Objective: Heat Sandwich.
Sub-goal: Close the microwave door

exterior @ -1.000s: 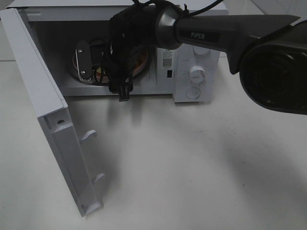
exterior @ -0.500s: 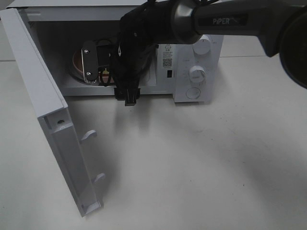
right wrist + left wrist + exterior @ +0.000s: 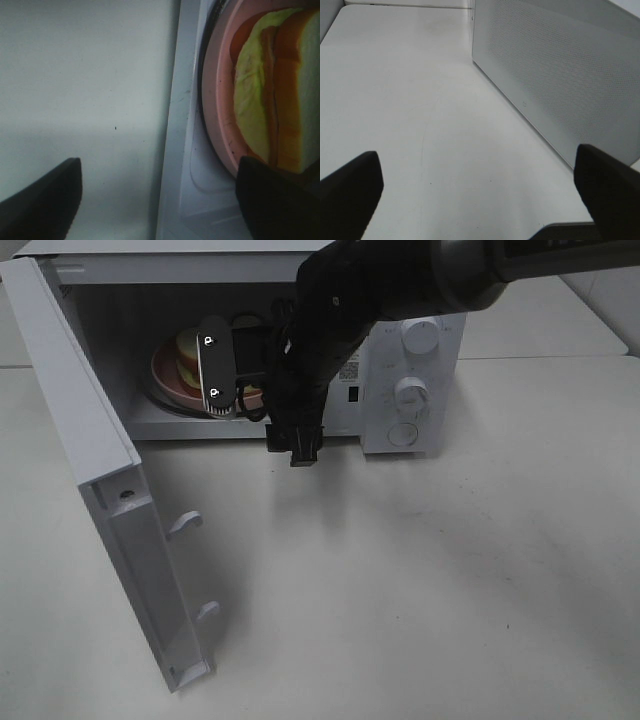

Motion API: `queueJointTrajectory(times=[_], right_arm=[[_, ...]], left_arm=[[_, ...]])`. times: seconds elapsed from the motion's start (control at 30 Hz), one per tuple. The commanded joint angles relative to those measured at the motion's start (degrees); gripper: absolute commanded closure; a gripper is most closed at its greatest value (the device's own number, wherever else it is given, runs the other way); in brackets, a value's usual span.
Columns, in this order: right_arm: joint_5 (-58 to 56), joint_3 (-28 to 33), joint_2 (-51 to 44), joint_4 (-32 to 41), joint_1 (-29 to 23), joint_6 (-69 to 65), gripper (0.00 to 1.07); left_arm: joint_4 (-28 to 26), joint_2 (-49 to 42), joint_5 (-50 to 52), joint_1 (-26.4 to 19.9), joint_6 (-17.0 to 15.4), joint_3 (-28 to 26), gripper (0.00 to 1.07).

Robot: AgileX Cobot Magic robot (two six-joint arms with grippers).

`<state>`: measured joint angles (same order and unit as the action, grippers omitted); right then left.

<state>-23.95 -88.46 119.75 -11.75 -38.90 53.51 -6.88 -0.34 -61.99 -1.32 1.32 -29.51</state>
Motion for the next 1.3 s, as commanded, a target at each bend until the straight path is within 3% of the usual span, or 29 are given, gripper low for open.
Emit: queueJointTrajectory(times=[0.03,0.37,1.1,1.3], right_arm=[[1.8,3.4,-3.4,0.0,0.1,-2.2,0.31],[2.2,12.0,-11.2,-0.1,0.1,-6.6,0.31],[5.9,39.0,-34.0,-0.1,0.1,-30.4,0.31],[6.5,43.7,-38.7,-0.1,-0.1,-38.7,0.31]], left_arm=[[-0.2,-0.9,0.5,0.3,0.1,0.1,0.1],[-0.2,-0.9,0.5,0.3,0.1,0.1,0.1],[-0.2,-0.9,0.5,0.3,0.1,0.1,0.1],[-0.2,-0.9,0.5,0.3,0.1,0.1,0.1]])
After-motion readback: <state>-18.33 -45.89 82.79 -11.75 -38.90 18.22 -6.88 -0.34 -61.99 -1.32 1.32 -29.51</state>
